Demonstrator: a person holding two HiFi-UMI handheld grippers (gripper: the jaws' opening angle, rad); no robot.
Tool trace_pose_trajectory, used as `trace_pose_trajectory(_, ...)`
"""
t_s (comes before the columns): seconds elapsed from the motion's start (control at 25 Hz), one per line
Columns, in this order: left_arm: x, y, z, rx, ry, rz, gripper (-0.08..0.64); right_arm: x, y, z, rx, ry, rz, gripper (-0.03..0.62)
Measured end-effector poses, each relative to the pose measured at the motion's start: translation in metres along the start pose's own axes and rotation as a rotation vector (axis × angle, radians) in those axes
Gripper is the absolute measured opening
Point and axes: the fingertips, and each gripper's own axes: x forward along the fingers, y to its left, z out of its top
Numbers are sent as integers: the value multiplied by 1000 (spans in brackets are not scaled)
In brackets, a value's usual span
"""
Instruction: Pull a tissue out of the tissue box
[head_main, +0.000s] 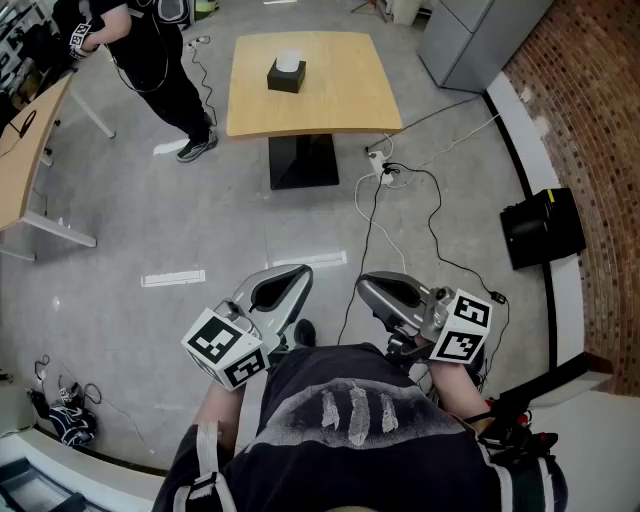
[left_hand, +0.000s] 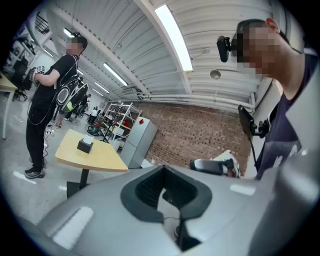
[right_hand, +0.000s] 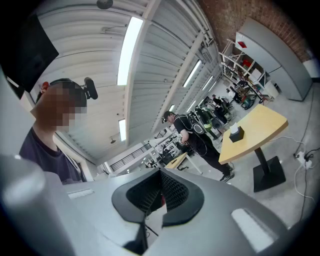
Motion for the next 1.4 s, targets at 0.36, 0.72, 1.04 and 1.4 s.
trace_pose_trajectory(0.36, -49, 43, 31, -10, -70, 43, 2, 63, 11, -26, 11, 99, 3, -3)
trace_pose_trajectory(0.72, -56, 43, 16, -24, -26, 112, 2, 61, -16, -49, 112, 158, -43, -3)
trace_pose_trajectory(1.04, 5, 23, 26, 38, 2, 148, 2, 27, -49, -12, 105, 112, 35, -3)
trace_pose_trajectory(1.4, 161, -11, 22, 80, 98, 114, 2, -60, -136, 71, 139, 4, 90, -3)
